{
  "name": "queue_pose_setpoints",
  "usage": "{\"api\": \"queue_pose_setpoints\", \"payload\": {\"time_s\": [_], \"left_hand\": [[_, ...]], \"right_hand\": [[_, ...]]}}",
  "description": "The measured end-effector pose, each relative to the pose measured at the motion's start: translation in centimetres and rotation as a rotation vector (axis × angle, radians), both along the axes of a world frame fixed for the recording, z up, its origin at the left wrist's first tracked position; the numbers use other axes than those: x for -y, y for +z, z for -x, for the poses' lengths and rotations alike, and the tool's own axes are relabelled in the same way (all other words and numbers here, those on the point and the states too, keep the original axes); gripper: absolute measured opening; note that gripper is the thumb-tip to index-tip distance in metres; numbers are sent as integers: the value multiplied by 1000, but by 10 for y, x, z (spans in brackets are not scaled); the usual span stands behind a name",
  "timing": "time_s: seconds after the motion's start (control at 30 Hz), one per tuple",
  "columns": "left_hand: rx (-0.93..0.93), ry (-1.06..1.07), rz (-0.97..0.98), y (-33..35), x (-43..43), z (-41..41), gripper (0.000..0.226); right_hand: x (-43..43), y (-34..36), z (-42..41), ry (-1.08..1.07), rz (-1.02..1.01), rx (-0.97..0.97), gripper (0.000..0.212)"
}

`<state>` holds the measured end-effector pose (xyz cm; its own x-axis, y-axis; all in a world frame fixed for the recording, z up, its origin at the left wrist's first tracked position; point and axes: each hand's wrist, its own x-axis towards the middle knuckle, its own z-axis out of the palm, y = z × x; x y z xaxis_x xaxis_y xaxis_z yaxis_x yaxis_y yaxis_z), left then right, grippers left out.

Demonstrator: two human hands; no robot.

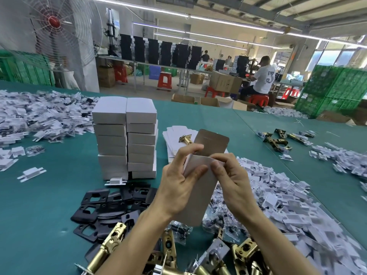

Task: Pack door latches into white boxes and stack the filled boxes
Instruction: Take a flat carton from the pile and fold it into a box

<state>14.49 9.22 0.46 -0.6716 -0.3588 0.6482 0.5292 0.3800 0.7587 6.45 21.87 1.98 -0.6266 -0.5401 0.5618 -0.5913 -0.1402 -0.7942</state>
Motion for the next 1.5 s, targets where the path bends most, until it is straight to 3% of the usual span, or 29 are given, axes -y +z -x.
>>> {"api": "queue_pose_setpoints", "payload": {"time_s": [0.2,0.37,0.5,0.6,0.7,0.83,1.0,1.1,1.2,1.3,1.5], "left_hand": [[84,77,-10,-3,7,1,13],[2,237,70,-4,7,0,38],[-25,313,109,-4,12,-2,36],[-14,321,114,-5,14,-1,37],[10,326,106,-7,15,-1,42],[174,305,179,-8,12,-3,26],[238,411,505,-6,2,-5,83],[346,452,431,-6,-6,-3,109],[399,463,336,-10,-3,0,102],[446,354,331,-10,4,-2,95],[328,295,268,-7,3,-4,82]], "right_hand": [[-3,1,-2,38,-88,-9,13],[1,-1,-9,18,-188,-27,17],[2,3,-11,104,-131,11,10],[3,4,-10,186,-22,84,56],[5,4,-8,180,30,152,73],[3,2,-6,76,72,206,70],[1,4,-1,-1,105,220,62],[1,5,-4,10,90,196,58],[1,10,-8,59,60,168,44],[3,19,-10,100,68,277,10],[1,29,-10,155,31,376,12]]}}
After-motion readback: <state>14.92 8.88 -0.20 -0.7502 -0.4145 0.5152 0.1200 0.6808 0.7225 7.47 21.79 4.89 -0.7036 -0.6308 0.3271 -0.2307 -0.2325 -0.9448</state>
